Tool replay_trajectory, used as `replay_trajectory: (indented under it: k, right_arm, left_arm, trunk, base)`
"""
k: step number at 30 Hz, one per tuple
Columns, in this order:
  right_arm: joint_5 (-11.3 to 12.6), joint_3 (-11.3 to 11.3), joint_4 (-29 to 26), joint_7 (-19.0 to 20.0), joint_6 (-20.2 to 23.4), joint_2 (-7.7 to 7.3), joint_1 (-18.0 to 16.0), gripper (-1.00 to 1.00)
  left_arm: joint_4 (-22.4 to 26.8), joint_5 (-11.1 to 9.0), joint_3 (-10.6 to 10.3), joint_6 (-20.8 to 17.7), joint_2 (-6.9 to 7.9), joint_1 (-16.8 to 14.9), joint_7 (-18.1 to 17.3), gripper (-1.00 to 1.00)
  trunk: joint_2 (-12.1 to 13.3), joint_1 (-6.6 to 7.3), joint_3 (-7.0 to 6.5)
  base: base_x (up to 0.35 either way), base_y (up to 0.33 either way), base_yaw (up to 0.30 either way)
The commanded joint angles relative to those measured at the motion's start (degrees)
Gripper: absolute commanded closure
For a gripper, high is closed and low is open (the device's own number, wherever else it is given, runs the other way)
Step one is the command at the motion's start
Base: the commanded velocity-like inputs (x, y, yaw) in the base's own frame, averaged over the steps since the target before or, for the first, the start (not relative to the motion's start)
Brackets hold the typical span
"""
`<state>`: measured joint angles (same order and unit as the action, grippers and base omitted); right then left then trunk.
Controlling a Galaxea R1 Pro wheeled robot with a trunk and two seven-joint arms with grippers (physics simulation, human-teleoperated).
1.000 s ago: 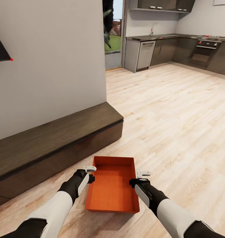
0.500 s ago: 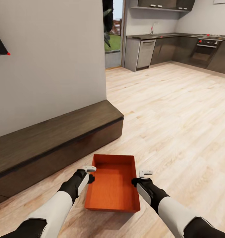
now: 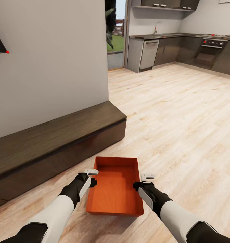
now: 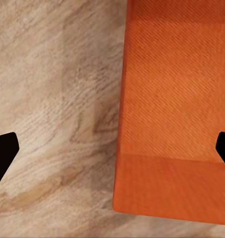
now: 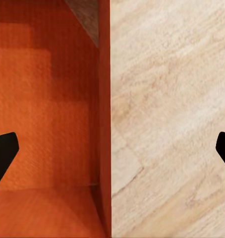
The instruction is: Move the two storage containers from the living room to the garage. In the garage, place one container on the floor and stack the other container on top of it (either order is fine).
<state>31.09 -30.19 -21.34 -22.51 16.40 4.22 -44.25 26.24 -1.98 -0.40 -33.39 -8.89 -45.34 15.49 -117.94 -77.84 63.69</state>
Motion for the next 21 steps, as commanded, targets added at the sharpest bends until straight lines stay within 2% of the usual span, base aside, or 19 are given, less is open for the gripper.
replay_trajectory:
  k: [1, 13, 19, 21]
  right_arm:
    - [0.38, -0.48, -0.1, -0.43, 0.3, -0.06, -0.04, -1.0]
    - [0.46, -0.48, -0.1, -0.43, 0.21, -0.13, -0.04, -1.0]
    - [0.45, -0.48, -0.1, -0.43, 0.21, 0.1, -0.04, -1.0]
    - [0.46, -0.48, -0.1, -0.43, 0.21, 0.1, -0.04, -1.0]
  left_arm:
    - [0.09, -0.22, -0.05, -0.27, -0.03, -0.01, 0.28, -1.0]
    - [0.09, -0.22, -0.08, -0.27, -0.02, -0.01, 0.33, -1.0]
    - [0.12, -0.22, -0.12, -0.27, 0.01, -0.01, 0.41, -1.0]
    - [0.07, -0.22, -0.08, -0.27, 0.01, -0.01, 0.37, -1.0]
  trunk:
    - [-0.43, -0.22, 0.23]
    - [-5.25, -2.85, 2.38]
    - [-5.25, -2.85, 2.38]
    - [-6.05, -3.29, 2.74]
  base:
    - [0.0, 0.0, 0.0]
    - [0.0, 0.0, 0.0]
    - [0.0, 0.0, 0.0]
    - [0.0, 0.0, 0.0]
